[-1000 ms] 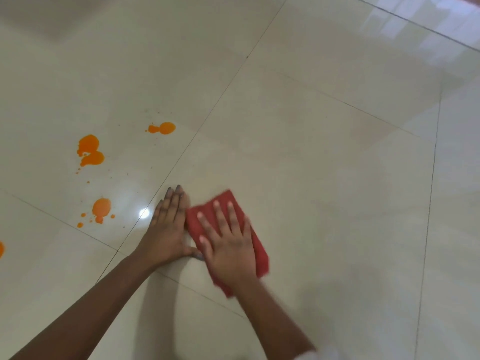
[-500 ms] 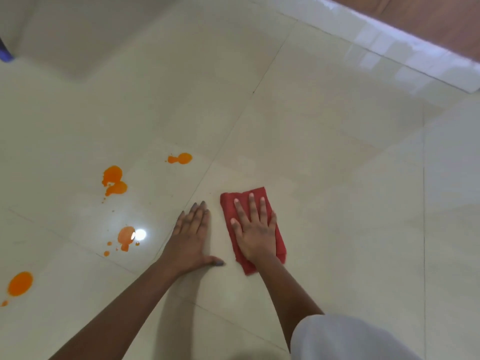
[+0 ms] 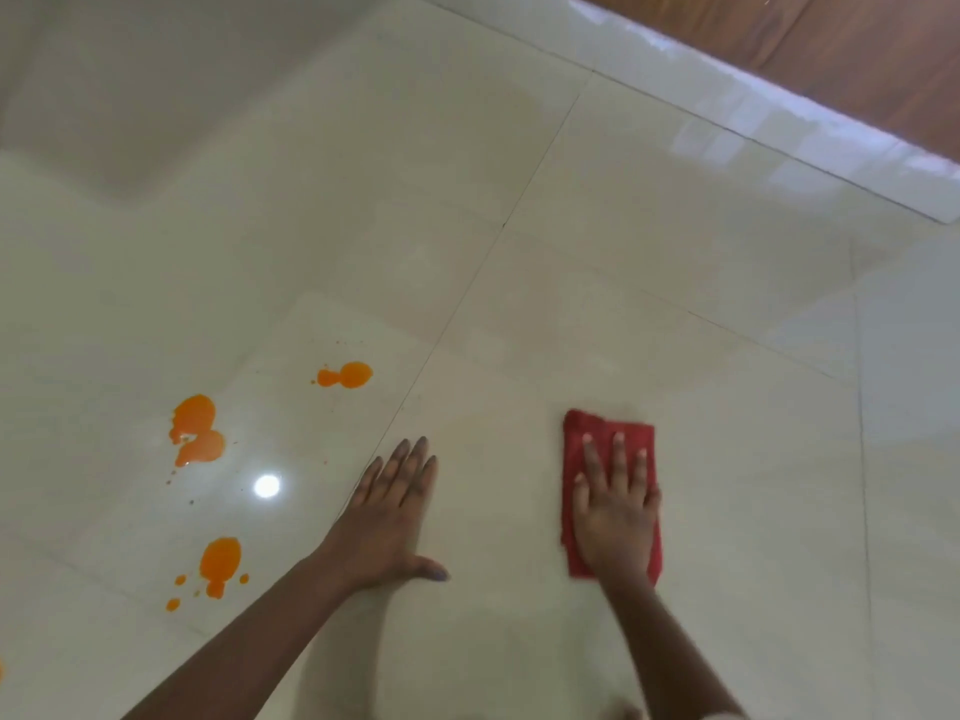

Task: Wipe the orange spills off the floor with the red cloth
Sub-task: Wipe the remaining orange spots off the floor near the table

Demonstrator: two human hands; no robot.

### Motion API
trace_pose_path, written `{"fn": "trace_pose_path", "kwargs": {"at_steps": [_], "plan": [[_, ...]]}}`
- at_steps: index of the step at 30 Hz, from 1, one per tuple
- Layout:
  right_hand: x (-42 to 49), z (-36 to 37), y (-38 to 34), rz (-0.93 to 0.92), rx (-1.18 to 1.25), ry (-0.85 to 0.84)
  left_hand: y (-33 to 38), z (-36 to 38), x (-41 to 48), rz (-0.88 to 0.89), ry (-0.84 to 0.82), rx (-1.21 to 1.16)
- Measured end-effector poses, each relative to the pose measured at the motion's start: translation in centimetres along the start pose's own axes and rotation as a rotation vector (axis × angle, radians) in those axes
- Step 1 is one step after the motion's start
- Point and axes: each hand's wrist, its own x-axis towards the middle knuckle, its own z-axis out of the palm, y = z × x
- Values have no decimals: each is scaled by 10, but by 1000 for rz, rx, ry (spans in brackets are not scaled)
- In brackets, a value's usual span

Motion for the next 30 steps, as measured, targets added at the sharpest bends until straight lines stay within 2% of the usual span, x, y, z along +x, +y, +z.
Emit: {"fn": "trace_pose_path", "kwargs": {"at_steps": [3,6,9,11,13,14,16,17,19,21,22,25,28,30], "plan": [[82,-17,-28,74,3,-3,-2,8,-6,-12,63,12],[112,4,-103,-241,-45,8,-5,16,5,-19,128,24],[37,29,-115,-479,5,3,-3,19,6,-23,116,-49],[9,21,-68,-425,44,-12,0,17,5,-41,113,-51],[40,9,-23,-301,5,74,4,14,10,-52,135,-25],[68,3,-13,-202,-20,93,5,14,11,-58,137,-20],[115,-5,-36,-81,-13,19,4,14,12,-73,136,-16],[122,0,-61,-124,-16,-3,4,14,13,-74,138,-22],[96,15,-111,-323,-7,-6,4,14,14,-46,137,-36],[46,31,-124,-538,9,5,1,11,11,-44,156,-50],[26,33,-114,-590,7,7,-2,8,7,-63,169,-48],[30,24,-74,-505,-7,27,-15,3,-9,-124,165,-37],[68,13,-99,-313,-34,-26,-24,8,-21,-150,160,-8],[45,21,-131,-405,-43,-45,-25,10,-29,-177,175,-16]]}}
